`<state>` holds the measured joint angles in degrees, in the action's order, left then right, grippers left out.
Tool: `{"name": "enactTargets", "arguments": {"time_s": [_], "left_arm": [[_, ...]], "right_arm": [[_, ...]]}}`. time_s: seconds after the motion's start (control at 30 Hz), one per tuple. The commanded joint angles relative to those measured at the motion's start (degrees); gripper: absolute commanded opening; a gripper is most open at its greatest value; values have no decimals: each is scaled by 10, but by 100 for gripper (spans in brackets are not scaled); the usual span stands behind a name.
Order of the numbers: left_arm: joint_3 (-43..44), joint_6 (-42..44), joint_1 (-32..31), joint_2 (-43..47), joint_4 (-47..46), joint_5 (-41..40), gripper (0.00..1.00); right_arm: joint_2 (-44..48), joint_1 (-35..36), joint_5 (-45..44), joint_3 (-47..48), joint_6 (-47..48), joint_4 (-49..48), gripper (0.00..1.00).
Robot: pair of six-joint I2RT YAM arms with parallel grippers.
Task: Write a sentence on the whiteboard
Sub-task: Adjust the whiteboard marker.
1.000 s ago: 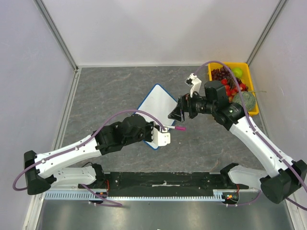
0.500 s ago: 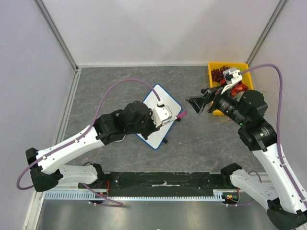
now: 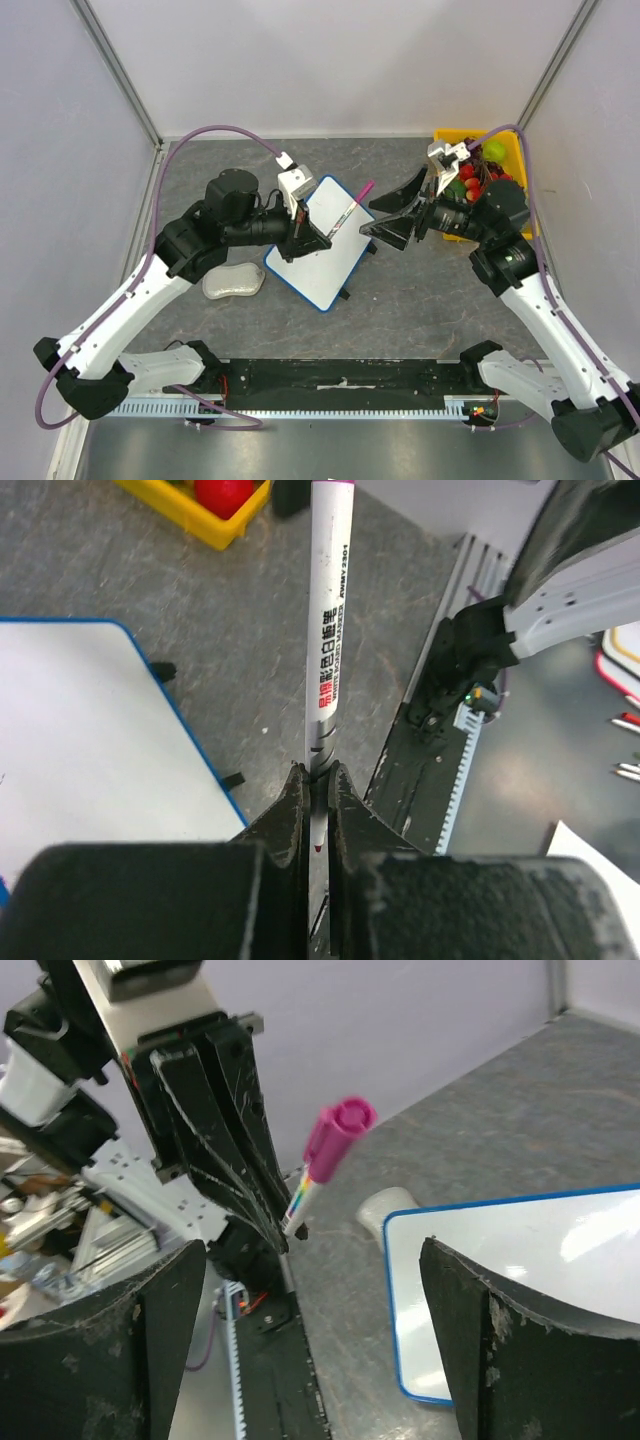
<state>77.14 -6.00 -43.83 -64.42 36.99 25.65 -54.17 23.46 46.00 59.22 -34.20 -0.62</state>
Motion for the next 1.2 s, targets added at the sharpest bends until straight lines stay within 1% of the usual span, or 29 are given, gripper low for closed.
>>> {"name": "enactTargets", "arguments": {"time_s": [0.0, 0.03, 0.17, 0.27, 0.33, 0.4, 0.47, 0.57, 0.67, 0.8, 0.87, 0.9, 1.0, 1.07, 1.17], "left_arm": [[36, -43, 9, 6, -38, 83, 2], [37, -44, 10, 4, -39, 92, 2], [39, -46, 14, -3, -46, 130, 2], [40, -42, 14, -12, -39, 143, 2], [39, -40, 15, -16, -37, 156, 2], [35, -37, 15, -16, -37, 160, 2], [35, -30, 16, -17, -33, 161, 2], [35, -24, 16, -18, -24, 167, 2], [33, -19, 16, -18, -18, 175, 2], [33, -9, 16, -15, -2, 177, 2], [31, -4, 16, -11, 5, 176, 2], [29, -2, 17, -10, 8, 174, 2], [22, 1, 18, -4, 10, 175, 2], [18, 1, 18, 1, 10, 173, 2], [14, 1, 19, 4, 10, 175, 2]], "right_arm": [[-18, 11, 109, -46, -142, -216, 91], [-22, 18, 110, -46, -147, -228, 89], [-40, 58, 100, -33, -122, -206, 82], [-49, 81, 95, -26, -111, -198, 78], [-52, 85, 94, -21, -105, -188, 71], [-55, 87, 98, -17, -95, -180, 58], [-55, 87, 96, -13, -82, -162, 48], [-56, 87, 89, -8, -68, -139, 43], [-59, 87, 90, -8, -68, -135, 29], [-60, 87, 92, -6, -59, -120, 26], [-59, 87, 92, -5, -59, -119, 29], [-59, 87, 92, -6, -60, -119, 33], [-59, 87, 94, -4, -59, -114, 38], [-62, 87, 97, -3, -55, -112, 39], [-65, 87, 104, -3, -54, -110, 36]]}}
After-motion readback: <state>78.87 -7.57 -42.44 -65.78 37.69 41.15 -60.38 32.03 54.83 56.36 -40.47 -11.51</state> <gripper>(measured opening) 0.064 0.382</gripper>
